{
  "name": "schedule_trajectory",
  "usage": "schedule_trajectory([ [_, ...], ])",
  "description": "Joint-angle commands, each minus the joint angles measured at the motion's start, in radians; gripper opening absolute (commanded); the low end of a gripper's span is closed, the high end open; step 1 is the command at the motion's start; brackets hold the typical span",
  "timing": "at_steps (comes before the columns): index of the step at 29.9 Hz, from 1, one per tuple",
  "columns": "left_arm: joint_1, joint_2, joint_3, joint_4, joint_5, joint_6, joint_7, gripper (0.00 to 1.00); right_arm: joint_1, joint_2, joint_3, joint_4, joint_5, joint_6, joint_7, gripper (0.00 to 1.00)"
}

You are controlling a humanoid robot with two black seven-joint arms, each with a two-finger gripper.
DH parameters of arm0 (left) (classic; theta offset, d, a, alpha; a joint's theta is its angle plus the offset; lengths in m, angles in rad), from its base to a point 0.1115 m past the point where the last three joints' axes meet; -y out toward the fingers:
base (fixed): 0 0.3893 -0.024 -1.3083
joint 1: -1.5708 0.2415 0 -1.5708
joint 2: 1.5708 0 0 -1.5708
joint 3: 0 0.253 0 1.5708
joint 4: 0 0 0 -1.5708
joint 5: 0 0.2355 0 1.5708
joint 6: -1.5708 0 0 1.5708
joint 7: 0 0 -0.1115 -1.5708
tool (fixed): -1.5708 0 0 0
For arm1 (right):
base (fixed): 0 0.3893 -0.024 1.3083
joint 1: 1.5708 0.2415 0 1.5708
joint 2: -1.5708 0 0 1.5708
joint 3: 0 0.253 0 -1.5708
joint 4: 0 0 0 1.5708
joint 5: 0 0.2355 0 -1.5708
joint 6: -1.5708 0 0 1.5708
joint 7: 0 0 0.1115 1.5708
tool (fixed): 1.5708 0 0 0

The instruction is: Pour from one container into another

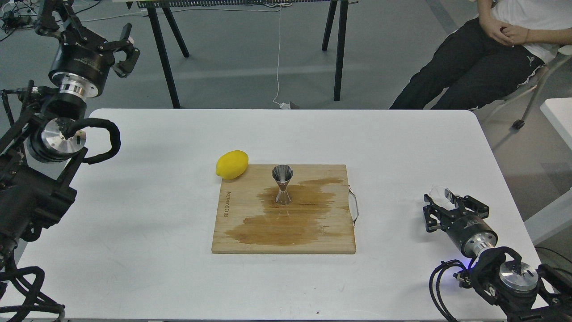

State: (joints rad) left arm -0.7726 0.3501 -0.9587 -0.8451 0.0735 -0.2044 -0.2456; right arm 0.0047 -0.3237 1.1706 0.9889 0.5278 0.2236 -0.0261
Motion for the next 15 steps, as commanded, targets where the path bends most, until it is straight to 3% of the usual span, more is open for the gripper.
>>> schedule_trajectory([
  [1, -0.002, 0.000, 0.000, -0.003, 0.000, -0.006, -0.001, 1.00, 0.000, 0.000, 0.001, 0.000, 0.000, 0.002, 0.000, 0.71],
  [2, -0.002, 0.001, 0.000, -0.005, 0.000, -0.006, -0.003, 1.00, 0.000, 0.000, 0.000, 0.000, 0.000, 0.006, 0.000, 0.66],
  [3, -0.002, 0.001, 0.000, -0.005, 0.000, -0.006, -0.003, 1.00, 0.000, 0.000, 0.000, 0.000, 0.000, 0.019, 0.000, 0.56],
  [4, -0.002, 0.000, 0.000, -0.006, 0.000, -0.006, -0.003, 1.00, 0.000, 0.000, 0.000, -0.003, 0.000, 0.037, 0.000, 0.38],
  [7, -0.002, 0.001, 0.000, -0.006, 0.000, -0.004, -0.003, 1.00, 0.001, 0.003, 0.000, -0.007, -0.002, 0.045, 0.002, 0.37],
  [15, -0.002, 0.001, 0.002, -0.005, 0.000, -0.004, 0.000, 1.00, 0.008, 0.020, 0.001, -0.044, -0.002, 0.039, 0.002, 0.76],
])
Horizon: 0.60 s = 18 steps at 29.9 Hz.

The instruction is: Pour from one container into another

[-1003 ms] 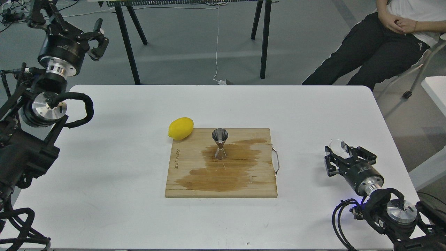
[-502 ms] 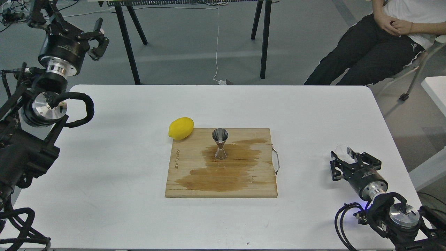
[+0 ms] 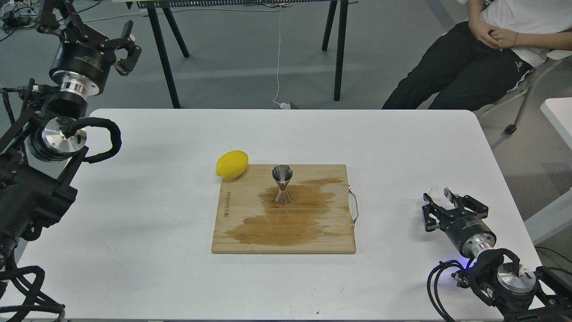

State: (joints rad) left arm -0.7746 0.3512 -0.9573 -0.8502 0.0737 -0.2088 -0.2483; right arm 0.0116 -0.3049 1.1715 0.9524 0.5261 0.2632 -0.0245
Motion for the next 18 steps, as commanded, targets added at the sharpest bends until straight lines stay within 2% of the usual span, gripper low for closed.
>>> schedule_trajectory([
  [1, 0.000, 0.000, 0.000, 0.000, 0.000, 0.000, 0.003, 1.00, -0.001, 0.003, -0.001, -0.007, 0.000, -0.001, 0.000, 0.80],
  [2, 0.000, 0.000, 0.000, 0.000, 0.000, -0.001, 0.003, 1.00, -0.001, 0.003, -0.001, -0.007, 0.000, -0.001, 0.000, 0.85],
  [3, 0.000, 0.000, 0.000, 0.000, 0.000, 0.000, 0.003, 1.00, 0.001, 0.003, -0.001, -0.006, 0.000, -0.001, 0.000, 0.94],
  [4, 0.000, 0.000, 0.000, 0.000, 0.000, 0.000, 0.004, 1.00, 0.001, 0.003, -0.001, -0.006, 0.000, 0.001, 0.000, 0.98],
  [13, -0.003, -0.001, 0.000, -0.001, 0.000, 0.003, 0.004, 1.00, 0.002, 0.007, 0.005, -0.004, 0.002, 0.011, 0.005, 0.98],
  [18, -0.003, 0.000, 0.000, -0.001, 0.000, 0.003, 0.004, 1.00, 0.002, 0.007, 0.016, -0.004, 0.002, 0.050, 0.001, 0.92],
])
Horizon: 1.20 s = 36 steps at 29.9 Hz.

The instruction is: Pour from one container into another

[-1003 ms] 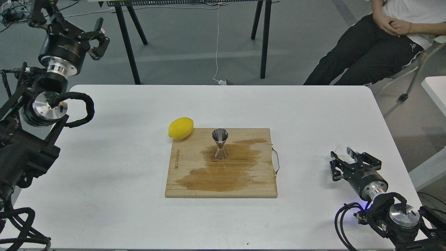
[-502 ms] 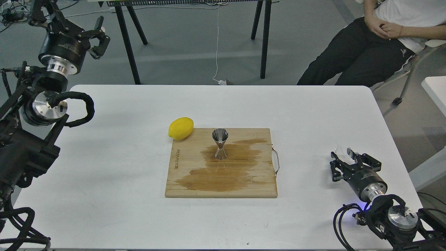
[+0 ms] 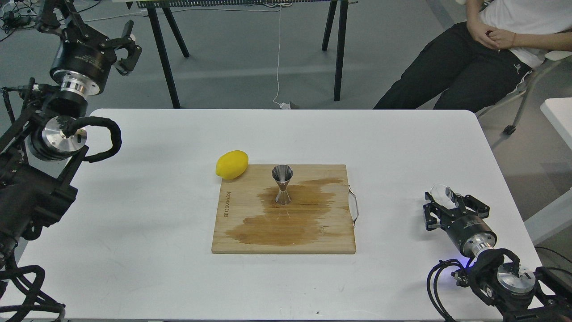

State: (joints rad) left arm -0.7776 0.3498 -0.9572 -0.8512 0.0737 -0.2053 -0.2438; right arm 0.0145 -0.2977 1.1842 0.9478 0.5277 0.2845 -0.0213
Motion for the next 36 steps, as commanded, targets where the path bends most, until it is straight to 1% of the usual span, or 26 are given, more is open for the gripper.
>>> schedule_trajectory([
  [1, 0.000, 0.001, 0.000, 0.000, 0.000, 0.000, 0.000, 1.00, -0.001, 0.000, 0.003, -0.001, 0.000, 0.044, -0.002, 0.91],
  [3, 0.000, 0.001, 0.000, 0.000, 0.000, 0.000, 0.000, 1.00, -0.001, 0.000, 0.003, -0.001, 0.000, 0.073, 0.001, 0.91],
  [6, -0.002, 0.001, 0.000, 0.001, 0.000, 0.000, 0.000, 1.00, 0.007, 0.005, 0.003, -0.004, -0.002, 0.073, 0.004, 0.96],
  [13, -0.002, 0.000, 0.000, 0.000, 0.000, 0.003, 0.001, 1.00, 0.018, 0.017, 0.002, -0.023, -0.005, 0.074, 0.007, 0.96],
  [15, 0.000, 0.001, 0.000, 0.001, 0.000, 0.003, 0.000, 1.00, 0.018, 0.015, 0.002, -0.029, -0.005, 0.074, 0.006, 0.94],
  [16, 0.000, 0.003, 0.000, 0.001, 0.001, 0.003, 0.001, 1.00, 0.018, 0.015, 0.002, -0.037, -0.005, 0.074, 0.004, 0.90],
  [17, 0.000, 0.003, 0.000, 0.001, 0.002, 0.003, 0.001, 1.00, 0.019, 0.017, 0.002, -0.041, -0.005, 0.074, 0.004, 0.82],
  [18, 0.000, 0.004, 0.000, 0.001, 0.002, 0.003, 0.001, 1.00, 0.021, 0.017, 0.000, -0.046, -0.005, 0.074, 0.004, 0.78],
  [21, -0.002, 0.005, 0.000, 0.001, 0.002, 0.003, 0.001, 1.00, 0.031, 0.028, -0.002, -0.058, -0.005, 0.074, 0.003, 0.70],
  [22, -0.002, 0.005, 0.000, 0.001, 0.002, 0.003, 0.001, 1.00, 0.036, 0.032, -0.003, -0.058, -0.006, 0.073, 0.003, 0.70],
  [24, -0.002, 0.005, 0.000, 0.001, 0.002, 0.003, 0.001, 1.00, 0.041, 0.037, -0.003, -0.061, -0.006, 0.073, 0.003, 0.70],
  [33, -0.002, 0.012, 0.000, 0.001, 0.002, 0.001, 0.001, 1.00, 0.048, 0.038, -0.003, -0.067, -0.005, 0.073, 0.003, 0.78],
  [36, -0.002, 0.009, 0.000, 0.001, 0.002, 0.001, 0.001, 1.00, 0.050, 0.037, -0.002, -0.063, -0.006, 0.073, 0.003, 0.87],
])
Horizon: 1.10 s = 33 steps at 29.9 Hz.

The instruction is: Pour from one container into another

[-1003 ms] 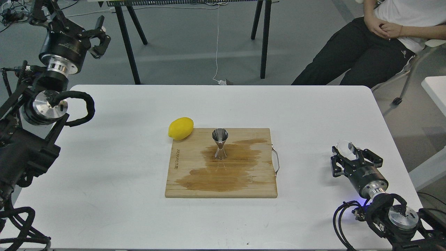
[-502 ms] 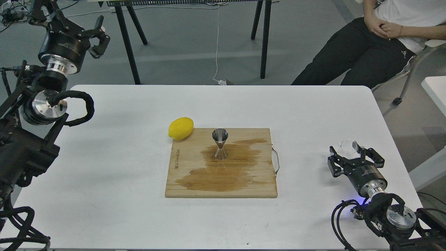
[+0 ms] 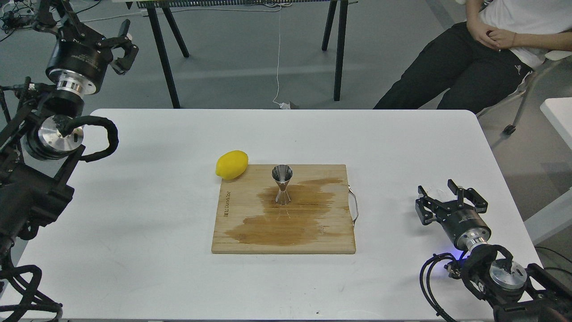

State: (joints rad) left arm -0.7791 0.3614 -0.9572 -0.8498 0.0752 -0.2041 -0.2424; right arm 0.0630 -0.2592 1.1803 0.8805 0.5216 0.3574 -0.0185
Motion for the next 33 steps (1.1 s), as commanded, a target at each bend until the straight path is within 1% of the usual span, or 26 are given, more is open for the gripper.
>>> schedule_trajectory([
  [1, -0.002, -0.004, 0.000, 0.000, 0.000, 0.002, 0.000, 1.00, 0.001, -0.002, 0.004, 0.009, 0.000, 0.002, 0.002, 0.97],
  [2, -0.002, -0.005, 0.000, 0.000, 0.000, 0.002, 0.000, 1.00, 0.001, 0.000, 0.004, 0.014, 0.000, 0.005, 0.002, 0.98],
  [8, -0.003, 0.001, 0.000, 0.000, 0.000, 0.002, 0.000, 1.00, 0.017, -0.031, 0.001, 0.080, -0.006, 0.021, 0.003, 0.98],
  [12, -0.003, 0.007, 0.000, 0.001, 0.000, 0.000, 0.000, 1.00, 0.073, -0.109, -0.001, 0.124, -0.041, 0.057, 0.005, 0.98],
  [18, 0.000, 0.010, 0.000, 0.005, 0.000, -0.001, -0.002, 1.00, 0.240, -0.212, 0.002, 0.112, -0.121, 0.060, 0.006, 0.99],
  [21, 0.003, 0.005, -0.002, 0.005, 0.000, -0.001, -0.002, 1.00, 0.351, -0.235, 0.002, 0.062, -0.164, 0.061, 0.012, 0.99],
  [24, 0.006, 0.004, -0.002, 0.008, 0.000, -0.003, -0.002, 1.00, 0.480, -0.236, 0.002, -0.033, -0.257, 0.069, 0.067, 1.00],
  [27, 0.008, 0.001, -0.006, 0.017, -0.002, -0.008, -0.002, 1.00, 0.584, -0.236, -0.005, -0.130, -0.334, 0.106, 0.124, 1.00],
  [28, 0.008, -0.001, -0.008, 0.020, -0.003, -0.008, -0.002, 1.00, 0.609, -0.238, -0.008, -0.158, -0.347, 0.116, 0.130, 1.00],
  [33, 0.009, -0.005, -0.014, 0.021, -0.005, -0.014, -0.005, 1.00, 0.682, -0.236, -0.034, -0.273, -0.368, 0.126, 0.132, 1.00],
])
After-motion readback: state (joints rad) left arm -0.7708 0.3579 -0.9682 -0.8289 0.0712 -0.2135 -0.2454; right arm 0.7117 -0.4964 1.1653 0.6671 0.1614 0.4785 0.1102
